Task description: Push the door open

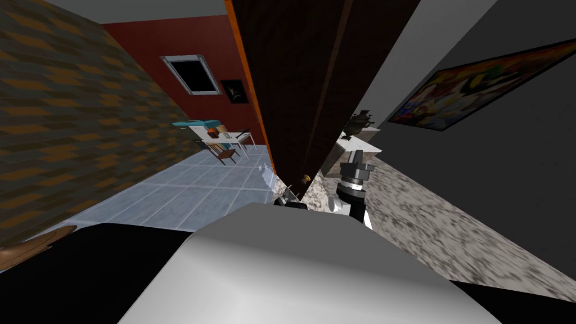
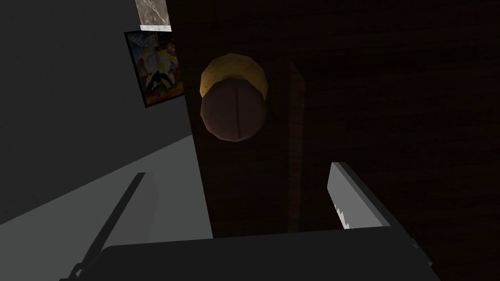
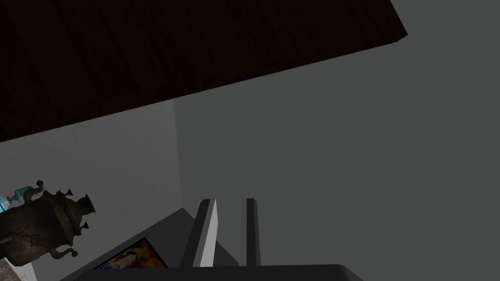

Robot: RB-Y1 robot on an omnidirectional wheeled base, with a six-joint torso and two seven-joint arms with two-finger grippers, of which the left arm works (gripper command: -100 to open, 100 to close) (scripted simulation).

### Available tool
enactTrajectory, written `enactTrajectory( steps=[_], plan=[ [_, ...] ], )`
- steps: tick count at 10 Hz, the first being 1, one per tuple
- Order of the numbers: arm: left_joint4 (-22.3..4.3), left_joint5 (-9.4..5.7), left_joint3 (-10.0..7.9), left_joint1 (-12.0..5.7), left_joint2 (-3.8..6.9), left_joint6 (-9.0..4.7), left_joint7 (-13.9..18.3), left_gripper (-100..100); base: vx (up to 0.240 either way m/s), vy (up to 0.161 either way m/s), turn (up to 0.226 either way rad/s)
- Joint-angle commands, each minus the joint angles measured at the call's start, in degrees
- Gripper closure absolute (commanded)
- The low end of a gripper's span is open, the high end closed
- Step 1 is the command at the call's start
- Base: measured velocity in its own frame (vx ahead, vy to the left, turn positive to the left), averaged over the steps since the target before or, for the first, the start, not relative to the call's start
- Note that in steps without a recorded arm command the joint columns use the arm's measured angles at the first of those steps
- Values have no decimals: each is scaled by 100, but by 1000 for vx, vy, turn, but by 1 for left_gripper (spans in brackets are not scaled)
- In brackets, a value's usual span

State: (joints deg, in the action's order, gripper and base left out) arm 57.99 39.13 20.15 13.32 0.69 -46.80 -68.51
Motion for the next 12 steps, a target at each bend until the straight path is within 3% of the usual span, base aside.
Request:
enactTrajectory(
  steps=[1,3,4,5,6,11,12],
  plan=[
    [26,-10,-2,-46,45,65,20,-100,188,-193,-17],
    [18,-25,-14,-110,-121,115,26,-100,200,-171,-21],
    [14,-31,-19,-137,-268,136,29,-100,167,-168,-17],
    [64,-13,5,-107,-198,156,35,-100,77,-80,12],
    [64,-13,5,-107,-198,156,35,100,-8,9,-3],
    [64,-13,5,-107,-198,156,35,100,-17,18,-2],
    [71,-54,-30,-66,-38,131,6,-100,-28,-5,61]
  ],
)
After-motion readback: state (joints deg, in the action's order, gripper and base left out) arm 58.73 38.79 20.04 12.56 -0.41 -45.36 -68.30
